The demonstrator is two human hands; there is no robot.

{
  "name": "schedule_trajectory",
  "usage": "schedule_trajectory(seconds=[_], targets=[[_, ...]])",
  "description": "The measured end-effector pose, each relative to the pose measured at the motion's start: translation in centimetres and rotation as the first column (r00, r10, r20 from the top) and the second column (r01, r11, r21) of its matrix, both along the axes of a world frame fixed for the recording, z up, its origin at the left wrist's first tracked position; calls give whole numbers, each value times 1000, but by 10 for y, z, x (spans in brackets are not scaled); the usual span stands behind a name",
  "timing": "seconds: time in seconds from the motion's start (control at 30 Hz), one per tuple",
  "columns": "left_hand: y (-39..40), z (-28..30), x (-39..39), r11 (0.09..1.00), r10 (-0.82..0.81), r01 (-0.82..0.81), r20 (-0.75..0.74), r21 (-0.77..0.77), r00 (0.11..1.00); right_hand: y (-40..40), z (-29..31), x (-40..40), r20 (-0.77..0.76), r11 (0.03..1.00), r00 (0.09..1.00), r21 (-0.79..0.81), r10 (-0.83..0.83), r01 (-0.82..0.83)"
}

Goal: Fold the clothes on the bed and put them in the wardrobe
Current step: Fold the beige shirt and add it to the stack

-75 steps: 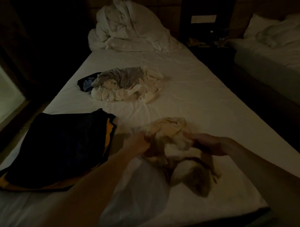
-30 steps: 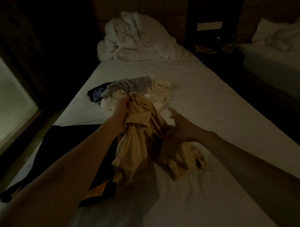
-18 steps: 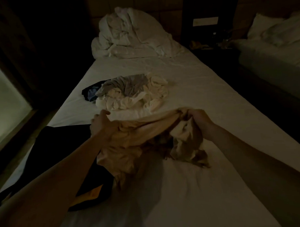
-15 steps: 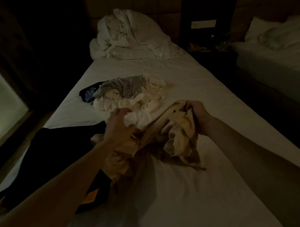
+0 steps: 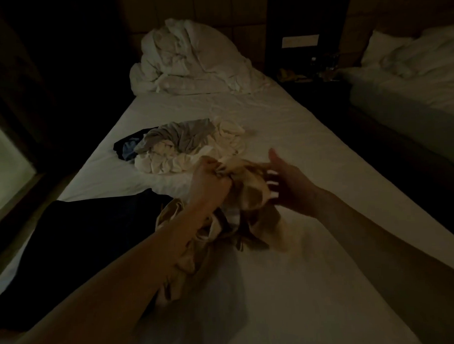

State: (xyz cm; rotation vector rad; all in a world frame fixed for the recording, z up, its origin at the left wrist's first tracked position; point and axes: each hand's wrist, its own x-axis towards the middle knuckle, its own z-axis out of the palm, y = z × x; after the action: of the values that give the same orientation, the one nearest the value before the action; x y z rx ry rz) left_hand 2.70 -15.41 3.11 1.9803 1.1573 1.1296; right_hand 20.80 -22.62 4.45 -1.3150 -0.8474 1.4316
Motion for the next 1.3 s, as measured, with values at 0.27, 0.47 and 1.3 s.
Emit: schedule_trajectory(seconds=[0.27, 0.47, 1.3], targets=[[8, 23, -21, 882, 257, -181, 121, -435, 959, -6, -23, -15, 540, 985, 841, 151, -9, -86], [6, 33, -46, 730, 66, 3, 76, -683, 995, 4, 4, -1, 589, 967, 786, 250, -191, 48], [-1, 29, -80, 788, 71, 111, 269, -605, 961, -42, -59, -67, 866, 959, 460, -72, 196, -274]])
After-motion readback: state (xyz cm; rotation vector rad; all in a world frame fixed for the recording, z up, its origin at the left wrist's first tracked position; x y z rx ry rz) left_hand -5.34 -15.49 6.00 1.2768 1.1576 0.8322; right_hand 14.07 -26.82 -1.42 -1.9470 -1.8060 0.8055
